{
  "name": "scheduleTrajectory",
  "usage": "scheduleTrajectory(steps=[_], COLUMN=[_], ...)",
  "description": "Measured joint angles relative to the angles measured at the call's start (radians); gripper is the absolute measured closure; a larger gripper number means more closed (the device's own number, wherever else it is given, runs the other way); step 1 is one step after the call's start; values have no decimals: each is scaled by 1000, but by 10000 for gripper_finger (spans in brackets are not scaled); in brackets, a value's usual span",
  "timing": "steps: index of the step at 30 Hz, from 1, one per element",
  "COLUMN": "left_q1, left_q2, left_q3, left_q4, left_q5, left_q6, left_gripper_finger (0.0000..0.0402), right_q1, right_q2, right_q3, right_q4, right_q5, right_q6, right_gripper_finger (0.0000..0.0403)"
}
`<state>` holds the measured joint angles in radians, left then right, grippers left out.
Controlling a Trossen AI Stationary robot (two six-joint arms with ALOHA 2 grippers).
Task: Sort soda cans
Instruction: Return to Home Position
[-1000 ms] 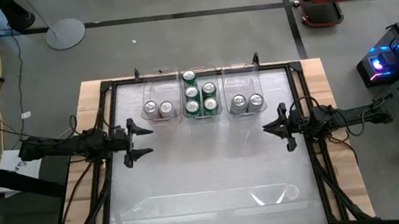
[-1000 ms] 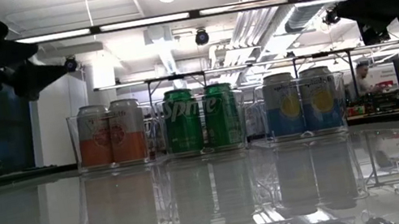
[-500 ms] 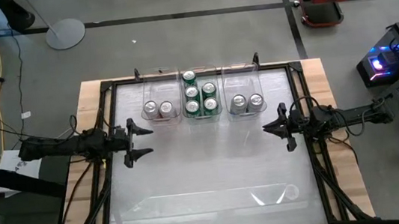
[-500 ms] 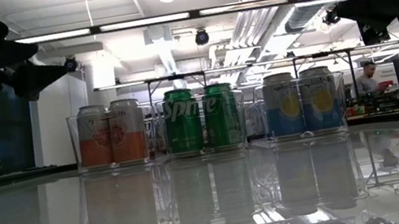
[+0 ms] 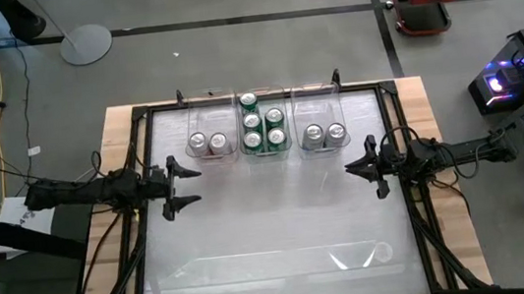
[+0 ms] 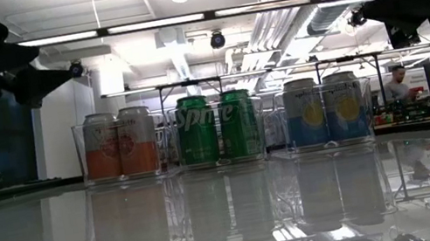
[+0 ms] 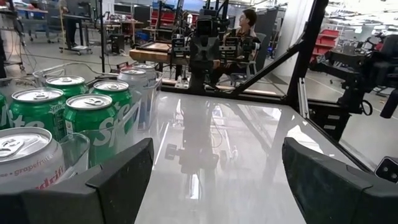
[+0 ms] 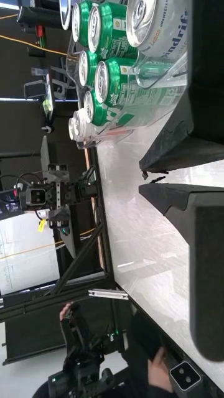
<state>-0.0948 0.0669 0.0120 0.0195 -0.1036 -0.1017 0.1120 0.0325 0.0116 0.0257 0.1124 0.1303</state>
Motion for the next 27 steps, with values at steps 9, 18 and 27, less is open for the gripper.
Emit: scheduleTrajectory(steps=[9, 18, 27], left_q1=[10, 10, 10], left_q2=[-26, -26, -26], left_q3=[0, 0, 0], left_q4=[0, 0, 0], left_q5=[-1, -1, -1], left_q6=[0, 0, 0], left_gripper_finger=[71, 71, 71], right_q1=[0, 0, 0], right_q2=[0, 0, 0], right_q3=[0, 0, 0], right_q4=[0, 0, 0], right_q5=[0, 0, 0], right_q6=[0, 0, 0], right_gripper_finger=[366, 366, 366])
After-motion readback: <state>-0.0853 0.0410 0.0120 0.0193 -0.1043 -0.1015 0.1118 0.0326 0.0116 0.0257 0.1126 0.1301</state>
